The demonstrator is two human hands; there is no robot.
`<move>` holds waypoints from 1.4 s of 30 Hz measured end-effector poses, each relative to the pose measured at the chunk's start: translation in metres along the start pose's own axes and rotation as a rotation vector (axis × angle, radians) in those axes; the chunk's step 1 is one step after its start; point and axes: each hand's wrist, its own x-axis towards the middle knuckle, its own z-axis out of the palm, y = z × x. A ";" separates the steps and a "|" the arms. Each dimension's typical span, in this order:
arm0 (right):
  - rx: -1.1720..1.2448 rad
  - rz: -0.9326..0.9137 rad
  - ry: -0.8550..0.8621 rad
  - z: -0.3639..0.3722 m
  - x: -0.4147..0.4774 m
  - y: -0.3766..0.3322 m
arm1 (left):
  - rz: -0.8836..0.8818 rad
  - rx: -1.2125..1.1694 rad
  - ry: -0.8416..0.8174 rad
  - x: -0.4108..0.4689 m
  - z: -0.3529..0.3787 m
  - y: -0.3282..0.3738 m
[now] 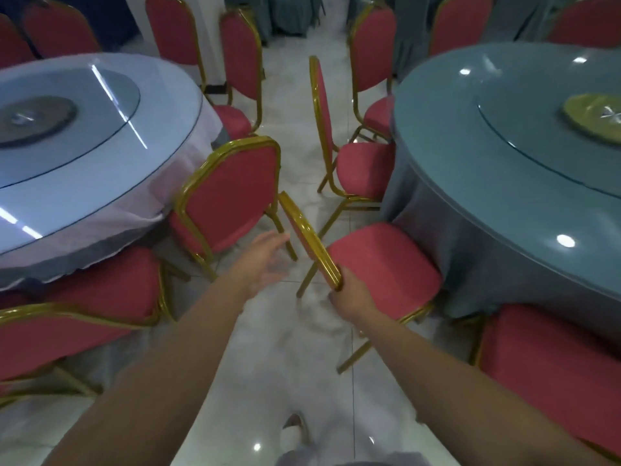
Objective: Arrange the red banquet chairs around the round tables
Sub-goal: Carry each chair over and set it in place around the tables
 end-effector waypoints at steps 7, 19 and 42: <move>-0.026 0.093 0.074 0.002 -0.016 0.020 | -0.160 -0.193 -0.160 0.065 0.043 0.001; -0.020 0.166 0.239 -0.065 -0.010 0.064 | -0.132 -0.264 -0.231 0.075 0.141 0.004; -0.349 -0.451 0.229 -0.106 0.114 -0.068 | 0.124 0.401 0.353 0.061 -0.035 0.022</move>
